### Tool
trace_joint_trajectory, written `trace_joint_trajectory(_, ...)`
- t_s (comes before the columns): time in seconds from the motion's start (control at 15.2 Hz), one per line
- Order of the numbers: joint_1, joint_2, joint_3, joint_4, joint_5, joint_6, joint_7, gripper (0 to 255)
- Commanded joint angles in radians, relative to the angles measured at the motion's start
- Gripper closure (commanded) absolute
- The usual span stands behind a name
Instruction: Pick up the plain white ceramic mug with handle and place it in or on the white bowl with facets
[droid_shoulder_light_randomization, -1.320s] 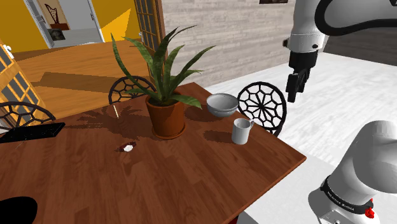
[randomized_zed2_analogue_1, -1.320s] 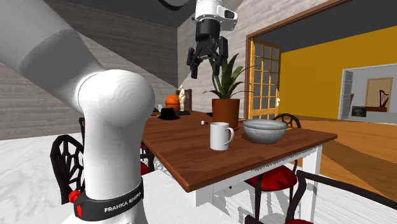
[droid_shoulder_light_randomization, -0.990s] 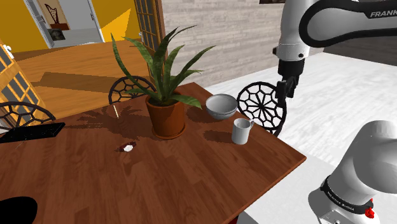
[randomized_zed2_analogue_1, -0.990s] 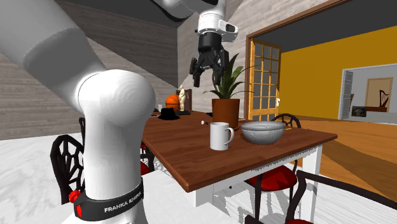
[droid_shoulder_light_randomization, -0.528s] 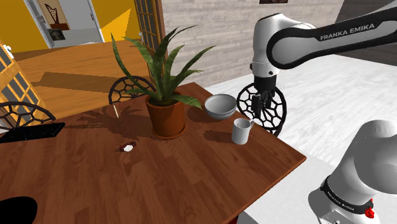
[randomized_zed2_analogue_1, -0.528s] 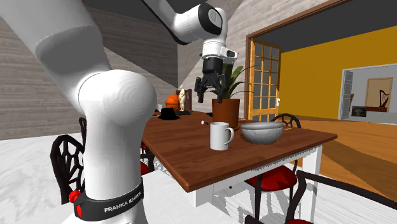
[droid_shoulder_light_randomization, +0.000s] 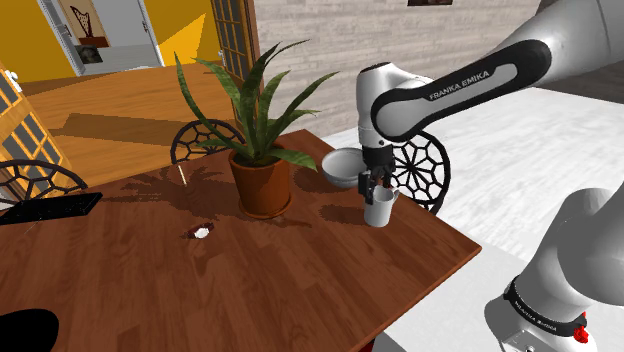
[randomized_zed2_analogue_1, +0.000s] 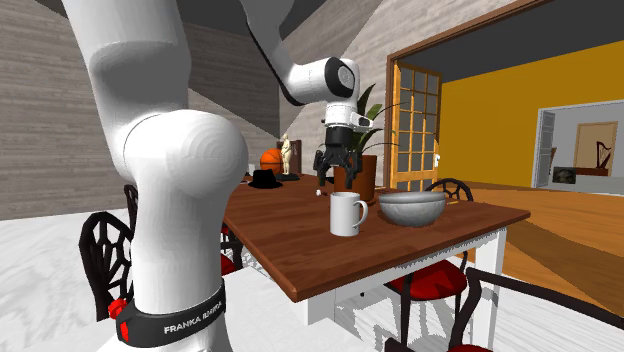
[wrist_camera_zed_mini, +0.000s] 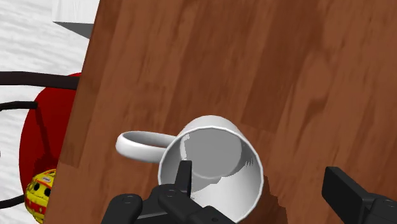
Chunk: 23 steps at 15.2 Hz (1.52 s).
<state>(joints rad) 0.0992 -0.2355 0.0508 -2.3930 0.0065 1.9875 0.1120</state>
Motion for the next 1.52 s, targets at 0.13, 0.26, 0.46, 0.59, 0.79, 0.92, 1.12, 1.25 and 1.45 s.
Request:
trace_joint_trajectory(0.13,0.004,0.051,0.006,0.000,0.001,0.050,0.008,0)
trace_joint_trajectory(0.26,0.004,0.060,0.006,-0.019,0.001,0.079,0.008,0)
trace_joint_trajectory(0.46,0.004,0.079,0.007,-0.052,0.000,0.130,0.009,0)
trace_joint_trajectory(0.59,0.004,0.079,0.007,-0.052,0.000,0.130,0.009,0)
trace_joint_trajectory(0.79,0.004,0.079,0.007,-0.052,0.000,0.130,0.009,0)
trace_joint_trajectory(0.92,0.004,0.079,0.007,-0.052,0.000,0.130,0.009,0)
trace_joint_trajectory(1.12,0.004,0.079,0.007,-0.052,0.000,0.131,0.009,255)
trace_joint_trajectory(1.25,0.004,0.079,0.007,-0.052,0.000,0.131,0.009,255)
trace_joint_trajectory(1.45,0.004,0.079,0.007,-0.052,0.000,0.131,0.009,255)
